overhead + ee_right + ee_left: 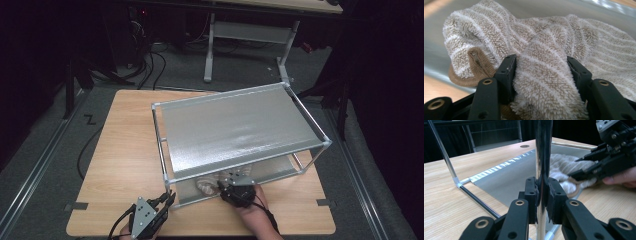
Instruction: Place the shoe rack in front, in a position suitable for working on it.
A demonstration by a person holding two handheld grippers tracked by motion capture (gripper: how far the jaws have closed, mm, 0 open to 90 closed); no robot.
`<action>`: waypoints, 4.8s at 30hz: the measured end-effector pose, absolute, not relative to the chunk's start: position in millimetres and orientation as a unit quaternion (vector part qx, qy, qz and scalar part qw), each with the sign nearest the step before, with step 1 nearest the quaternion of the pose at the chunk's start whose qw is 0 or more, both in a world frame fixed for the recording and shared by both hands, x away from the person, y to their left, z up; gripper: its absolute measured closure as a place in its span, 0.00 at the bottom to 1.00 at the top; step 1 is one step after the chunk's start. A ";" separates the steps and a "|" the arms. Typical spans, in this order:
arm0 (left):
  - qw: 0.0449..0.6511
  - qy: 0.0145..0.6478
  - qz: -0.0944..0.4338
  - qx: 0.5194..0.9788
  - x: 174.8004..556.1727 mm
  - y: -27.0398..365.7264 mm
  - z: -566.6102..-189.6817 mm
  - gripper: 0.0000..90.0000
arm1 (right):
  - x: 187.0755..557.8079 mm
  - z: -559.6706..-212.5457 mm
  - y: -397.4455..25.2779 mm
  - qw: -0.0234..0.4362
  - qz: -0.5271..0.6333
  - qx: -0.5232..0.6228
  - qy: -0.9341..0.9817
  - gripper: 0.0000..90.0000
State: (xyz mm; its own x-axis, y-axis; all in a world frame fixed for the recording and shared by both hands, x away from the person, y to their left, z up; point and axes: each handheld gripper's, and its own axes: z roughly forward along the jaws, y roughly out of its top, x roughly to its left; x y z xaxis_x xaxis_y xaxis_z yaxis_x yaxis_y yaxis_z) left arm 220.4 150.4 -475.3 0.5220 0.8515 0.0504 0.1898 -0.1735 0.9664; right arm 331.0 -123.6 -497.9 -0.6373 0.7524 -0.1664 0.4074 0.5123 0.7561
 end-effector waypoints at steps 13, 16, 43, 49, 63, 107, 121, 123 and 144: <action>0.525 0.374 0.316 0.697 219.5 149.1 -475.2 0.89 | 301.7 -496.8 -65.5 0.208 0.378 0.284 0.856 0.53; 0.525 0.374 0.316 0.696 219.4 148.8 -475.2 0.89 | 296.2 -496.3 -58.7 0.204 0.384 0.272 0.859 0.53; 0.524 0.372 0.319 0.697 219.1 147.9 -475.2 0.88 | 290.9 -496.3 -54.6 0.210 0.383 0.248 0.865 0.54; 0.523 0.371 0.320 0.698 219.0 147.9 -475.0 0.88 | 294.5 -496.7 -60.8 0.212 0.380 0.258 0.863 0.53; 0.523 0.370 0.320 0.698 219.0 148.2 -474.5 0.88 | 309.0 -497.3 -87.1 0.228 0.367 0.286 0.855 0.54; 0.523 0.370 0.320 0.698 217.8 147.6 -474.0 0.88 | 373.9 -494.5 -304.9 0.345 0.277 0.525 0.727 0.54; 0.523 0.374 0.323 0.695 218.5 148.4 -474.0 0.89 | 330.0 -474.0 -301.3 0.297 0.321 0.514 0.738 0.69; 0.522 0.373 0.324 0.695 219.0 148.6 -474.0 0.89 | 320.4 -474.7 -296.1 0.282 0.328 0.508 0.745 0.69; 0.510 0.406 0.342 0.677 232.7 171.6 -473.9 0.89 | 343.0 -494.1 -239.4 0.288 0.291 0.462 0.787 0.65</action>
